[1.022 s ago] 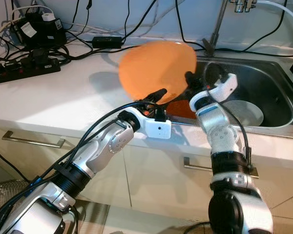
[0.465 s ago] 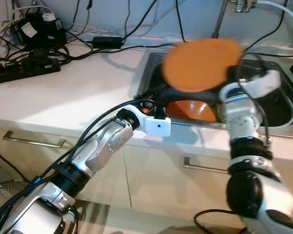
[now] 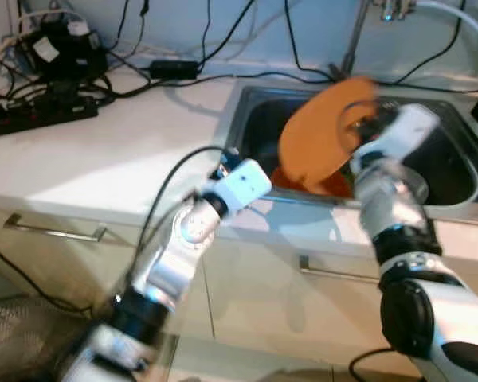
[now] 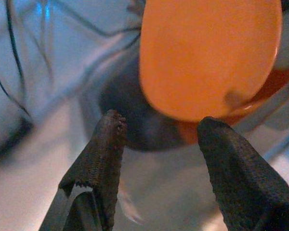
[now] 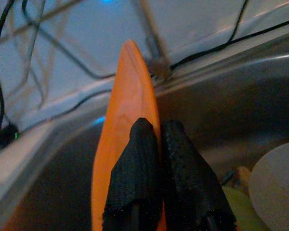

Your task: Kitchen organization

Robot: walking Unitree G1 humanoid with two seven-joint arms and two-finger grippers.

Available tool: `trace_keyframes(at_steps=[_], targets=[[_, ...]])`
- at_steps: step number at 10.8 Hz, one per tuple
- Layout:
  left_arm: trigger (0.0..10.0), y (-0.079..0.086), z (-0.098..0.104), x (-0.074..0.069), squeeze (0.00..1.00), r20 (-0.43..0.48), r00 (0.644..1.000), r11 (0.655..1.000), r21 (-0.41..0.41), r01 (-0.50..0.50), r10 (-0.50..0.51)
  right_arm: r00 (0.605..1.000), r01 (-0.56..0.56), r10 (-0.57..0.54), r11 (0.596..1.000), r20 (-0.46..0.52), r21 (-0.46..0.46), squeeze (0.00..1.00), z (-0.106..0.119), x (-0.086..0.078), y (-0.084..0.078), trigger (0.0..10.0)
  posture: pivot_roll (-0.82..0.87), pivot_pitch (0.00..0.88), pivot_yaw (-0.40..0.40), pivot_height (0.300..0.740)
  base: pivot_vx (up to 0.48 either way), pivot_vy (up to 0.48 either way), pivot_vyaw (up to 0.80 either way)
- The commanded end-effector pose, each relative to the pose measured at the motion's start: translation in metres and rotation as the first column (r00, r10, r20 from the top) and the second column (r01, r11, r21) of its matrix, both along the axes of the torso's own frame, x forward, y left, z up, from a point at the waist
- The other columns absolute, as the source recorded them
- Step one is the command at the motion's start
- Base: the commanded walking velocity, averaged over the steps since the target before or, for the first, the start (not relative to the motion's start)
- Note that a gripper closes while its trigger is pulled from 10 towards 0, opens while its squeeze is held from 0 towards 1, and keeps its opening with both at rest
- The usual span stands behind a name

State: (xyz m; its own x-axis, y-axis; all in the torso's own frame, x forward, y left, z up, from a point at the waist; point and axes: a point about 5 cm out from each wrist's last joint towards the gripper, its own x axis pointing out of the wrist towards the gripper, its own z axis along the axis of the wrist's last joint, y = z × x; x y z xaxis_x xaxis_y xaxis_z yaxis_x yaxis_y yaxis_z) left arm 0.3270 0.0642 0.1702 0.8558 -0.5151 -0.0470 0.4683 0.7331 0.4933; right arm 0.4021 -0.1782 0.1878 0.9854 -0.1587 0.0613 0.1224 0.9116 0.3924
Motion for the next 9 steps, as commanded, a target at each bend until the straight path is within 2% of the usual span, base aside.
trace_keyframes(at_steps=[1, 2, 6, 9], targets=[[10.0, 0.001, 0.005, -0.002, 0.0, -0.088, 0.996, 0.99, -0.141, -0.01, -0.003, 0.999, -0.015, 0.017, 0.999, 0.043, -0.045, 0.0, 0.009, 0.003, 0.004, 10.0, 0.24, 0.032, -0.01, 0.74, 0.0, 0.0, 0.0], [10.0, -0.002, 0.0, -0.005, 0.0, -0.199, 0.98, 0.968, -0.251, -0.03, -0.021, 1.0, -0.029, 0.03, 0.997, 0.011, -0.078, 0.0, 0.003, 0.003, 0.008, 10.0, 0.25, 0.031, -0.013, 0.74, 0.0, 0.0, 0.0], [10.0, -0.005, -0.001, -0.015, 0.0, -0.348, 0.935, 0.952, -0.305, -0.041, -0.071, 0.993, -0.107, 0.097, 0.983, -0.073, -0.149, 0.0, -0.013, 0.003, 0.02, 10.0, 0.26, 0.032, -0.018, 0.74, 0.0, 0.0, 0.0], [10.0, -0.003, 0.001, -0.018, 0.0, -0.386, 0.919, 0.947, -0.318, -0.049, -0.082, 0.979, -0.131, 0.106, 0.982, -0.172, -0.135, 0.0, -0.033, -0.001, 0.024, 10.0, 0.27, 0.032, -0.02, 0.74, 0.0, 0.0, 0.0]])
